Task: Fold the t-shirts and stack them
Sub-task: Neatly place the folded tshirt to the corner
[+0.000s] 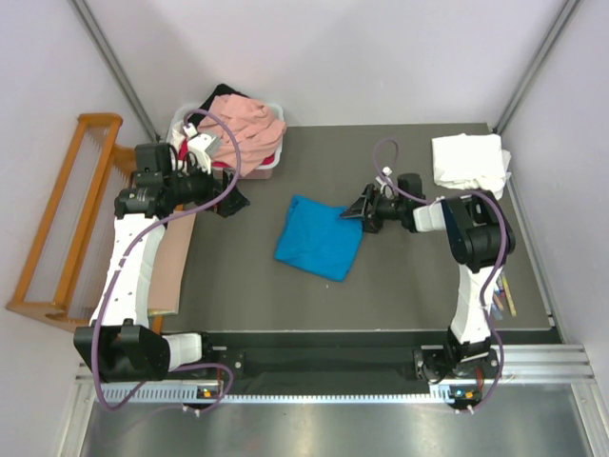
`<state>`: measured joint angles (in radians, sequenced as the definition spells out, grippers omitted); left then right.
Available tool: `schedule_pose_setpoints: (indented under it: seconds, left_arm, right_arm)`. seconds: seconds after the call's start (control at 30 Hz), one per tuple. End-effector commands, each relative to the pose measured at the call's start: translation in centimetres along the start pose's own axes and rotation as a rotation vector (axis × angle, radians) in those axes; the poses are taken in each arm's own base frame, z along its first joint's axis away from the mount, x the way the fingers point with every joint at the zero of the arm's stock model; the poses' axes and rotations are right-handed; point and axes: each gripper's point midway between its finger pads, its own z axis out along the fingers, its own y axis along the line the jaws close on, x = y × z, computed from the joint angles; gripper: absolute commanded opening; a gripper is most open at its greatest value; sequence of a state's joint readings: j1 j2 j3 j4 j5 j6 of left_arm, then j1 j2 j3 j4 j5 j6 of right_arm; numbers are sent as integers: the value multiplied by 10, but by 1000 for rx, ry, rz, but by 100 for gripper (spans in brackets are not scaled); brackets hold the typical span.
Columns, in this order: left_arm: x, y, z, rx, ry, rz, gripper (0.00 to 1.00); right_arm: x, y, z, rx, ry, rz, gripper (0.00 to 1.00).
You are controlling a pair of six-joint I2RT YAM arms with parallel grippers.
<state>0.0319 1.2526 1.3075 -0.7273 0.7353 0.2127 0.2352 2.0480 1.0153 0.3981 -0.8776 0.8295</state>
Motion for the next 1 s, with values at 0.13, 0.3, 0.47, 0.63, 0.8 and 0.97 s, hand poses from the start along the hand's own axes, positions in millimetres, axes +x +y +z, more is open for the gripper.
schedule_pose_setpoints:
  seconds: [0.13,0.3,0.47,0.63,0.8,0.97]
  left_arm:
    - [-17,-7,-12,-6,-43,51,99]
    - [-18,-7,-12,-8,-45,53,99]
    - [-19,-8,-13,-8,-48,55,99]
    - [-17,-6,-11,-8,-41,50,99]
    - [-18,-7,-10,-2,-43,45,99]
    - [-18,-8,-15,-18,-40,56,99]
  right_arm:
    - [46,-74,13,221,90,151,40]
    - [48,-76,13,229,97,154,27]
    - [45,-70,16,214,105,138,0]
    - [14,-36,17,174,72,40,0]
    - [-70,10,12,130,-33,-78,0]
    - [-185,27,-29,38,-238,-67,0]
